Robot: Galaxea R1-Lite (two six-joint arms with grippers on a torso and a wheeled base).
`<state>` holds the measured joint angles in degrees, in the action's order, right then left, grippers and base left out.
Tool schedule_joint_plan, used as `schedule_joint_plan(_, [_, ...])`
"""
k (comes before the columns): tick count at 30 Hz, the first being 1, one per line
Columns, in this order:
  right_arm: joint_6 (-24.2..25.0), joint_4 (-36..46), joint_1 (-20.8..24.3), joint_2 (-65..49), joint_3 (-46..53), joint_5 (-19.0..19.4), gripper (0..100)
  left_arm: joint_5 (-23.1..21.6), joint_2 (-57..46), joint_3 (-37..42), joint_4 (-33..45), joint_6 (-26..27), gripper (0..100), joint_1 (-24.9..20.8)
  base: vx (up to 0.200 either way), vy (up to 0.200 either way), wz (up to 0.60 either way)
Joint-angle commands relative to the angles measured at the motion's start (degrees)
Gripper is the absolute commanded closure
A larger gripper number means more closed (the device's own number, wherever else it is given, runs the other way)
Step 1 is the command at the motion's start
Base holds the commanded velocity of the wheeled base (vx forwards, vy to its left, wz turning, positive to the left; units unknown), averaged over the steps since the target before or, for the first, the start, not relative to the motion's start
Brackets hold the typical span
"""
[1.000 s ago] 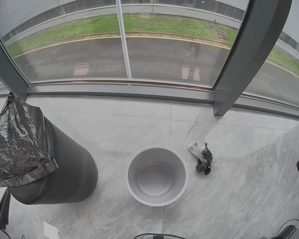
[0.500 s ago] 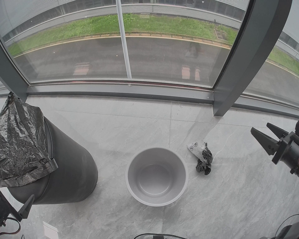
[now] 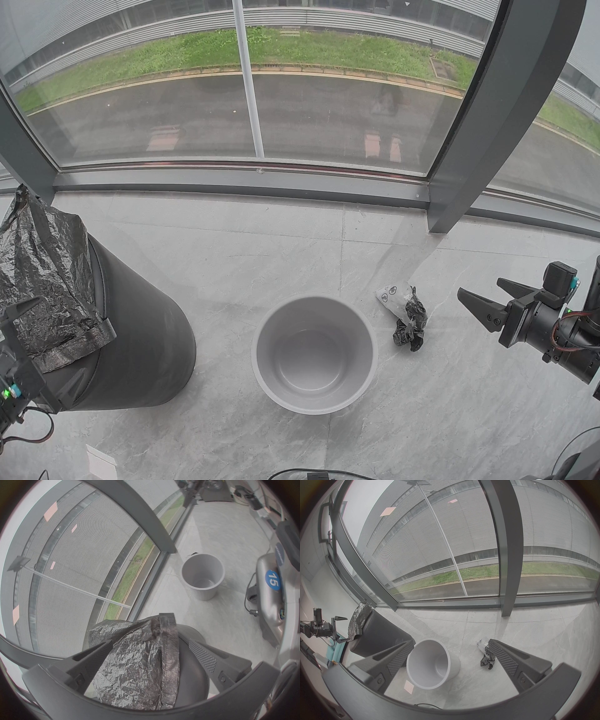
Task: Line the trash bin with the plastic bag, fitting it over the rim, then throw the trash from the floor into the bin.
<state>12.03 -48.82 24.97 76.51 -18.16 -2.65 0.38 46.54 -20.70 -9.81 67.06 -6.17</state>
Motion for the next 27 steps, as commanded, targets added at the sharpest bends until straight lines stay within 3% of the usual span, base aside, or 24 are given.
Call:
schedule_joint_plan(1, [1.3, -0.1, 0.1, 0.6, 0.0, 0.0, 0, 1.6, 7.1, 0.3, -3.5, -2.5, 0, 0.0, 0.0, 0.0, 0.0])
schedule_joint_plan(14, [2.7, -0.1, -0.1, 0.8, -0.2, 0.1, 0, 2.4, 9.9, 0.7, -5.0, -4.0, 0, -0.2, 0.0, 0.0, 0.0])
schedule_joint_plan(20, [2.7, -0.2, -0.2, 0.9, -0.2, 0.1, 0, 2.4, 14.8, -1.2, -5.4, -9.2, 0, -0.2, 0.0, 0.0, 0.0])
schedule_joint_plan(27, [2.7, -0.2, -0.6, 1.0, -0.1, 0.1, 0, 2.4, 18.5, -1.3, -12.9, -9.6, 0, -0.2, 0.0, 0.0, 0.0])
